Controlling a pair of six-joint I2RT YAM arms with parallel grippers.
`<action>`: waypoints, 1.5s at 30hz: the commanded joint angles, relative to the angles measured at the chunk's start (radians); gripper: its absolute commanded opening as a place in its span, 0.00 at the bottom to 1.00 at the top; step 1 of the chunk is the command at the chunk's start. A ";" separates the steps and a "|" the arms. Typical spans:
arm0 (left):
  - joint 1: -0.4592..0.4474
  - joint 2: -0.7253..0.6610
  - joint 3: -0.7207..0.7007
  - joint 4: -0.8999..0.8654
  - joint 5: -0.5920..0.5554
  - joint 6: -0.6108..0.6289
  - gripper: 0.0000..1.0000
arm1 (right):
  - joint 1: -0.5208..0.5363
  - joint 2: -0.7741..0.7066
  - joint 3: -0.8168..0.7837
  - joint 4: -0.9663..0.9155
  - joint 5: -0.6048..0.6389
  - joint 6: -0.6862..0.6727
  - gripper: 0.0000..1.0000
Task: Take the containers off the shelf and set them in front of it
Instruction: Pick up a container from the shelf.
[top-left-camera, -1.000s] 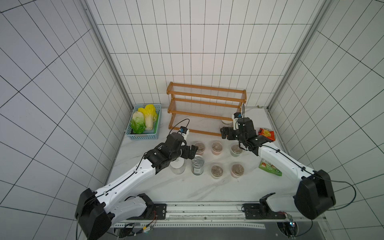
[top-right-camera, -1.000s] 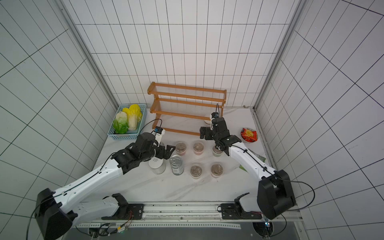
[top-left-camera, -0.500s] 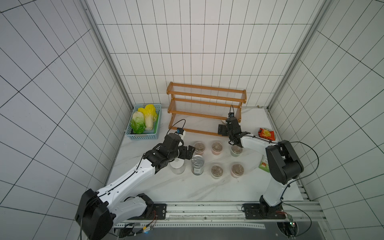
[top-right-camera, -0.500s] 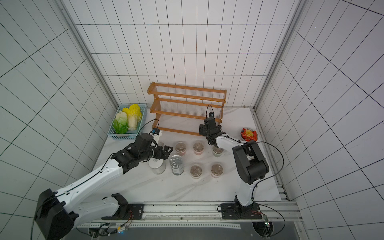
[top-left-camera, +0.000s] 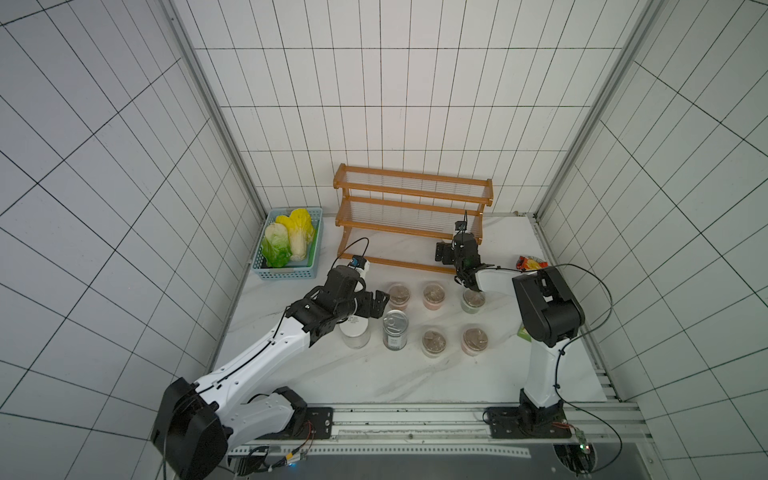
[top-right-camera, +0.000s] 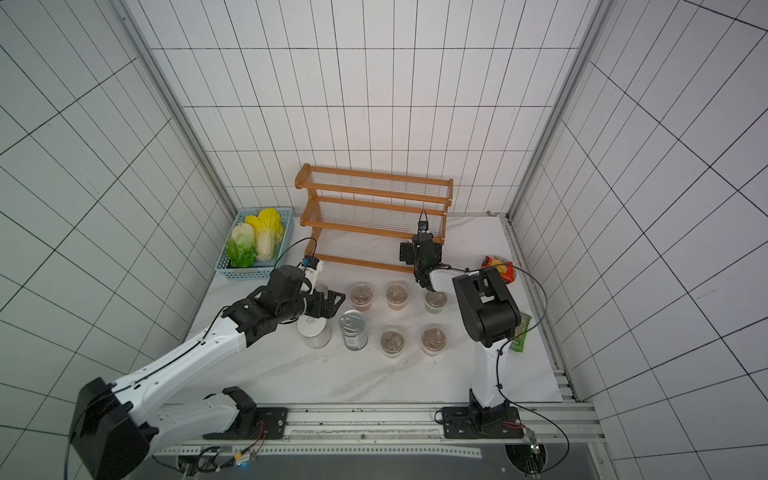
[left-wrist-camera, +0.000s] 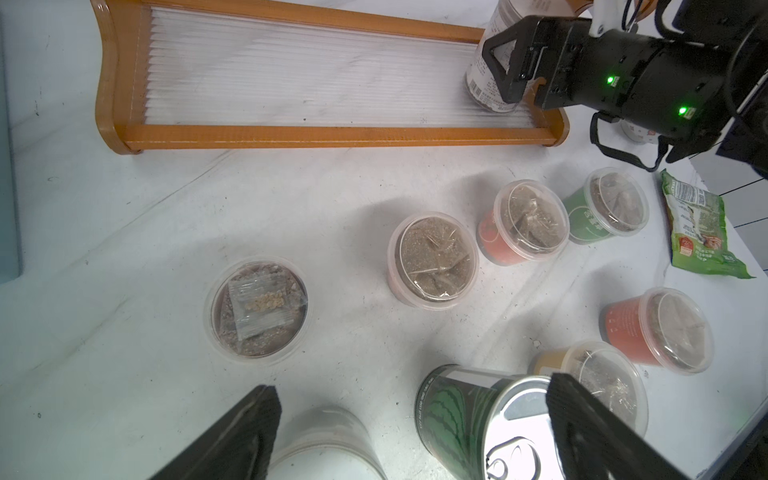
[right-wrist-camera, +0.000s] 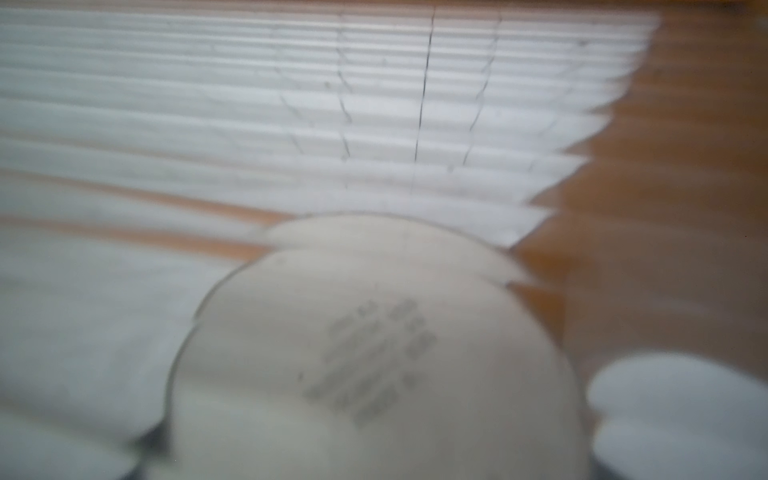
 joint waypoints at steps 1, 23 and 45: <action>0.008 0.009 -0.010 0.025 0.018 0.007 0.98 | -0.006 0.026 0.048 0.106 -0.028 -0.059 0.99; 0.017 0.020 -0.013 0.031 0.035 0.012 0.98 | 0.046 -0.024 -0.011 0.189 -0.136 -0.182 0.79; 0.064 -0.035 -0.009 0.025 -0.007 0.010 0.98 | 0.181 -0.431 -0.296 0.140 -0.296 -0.229 0.77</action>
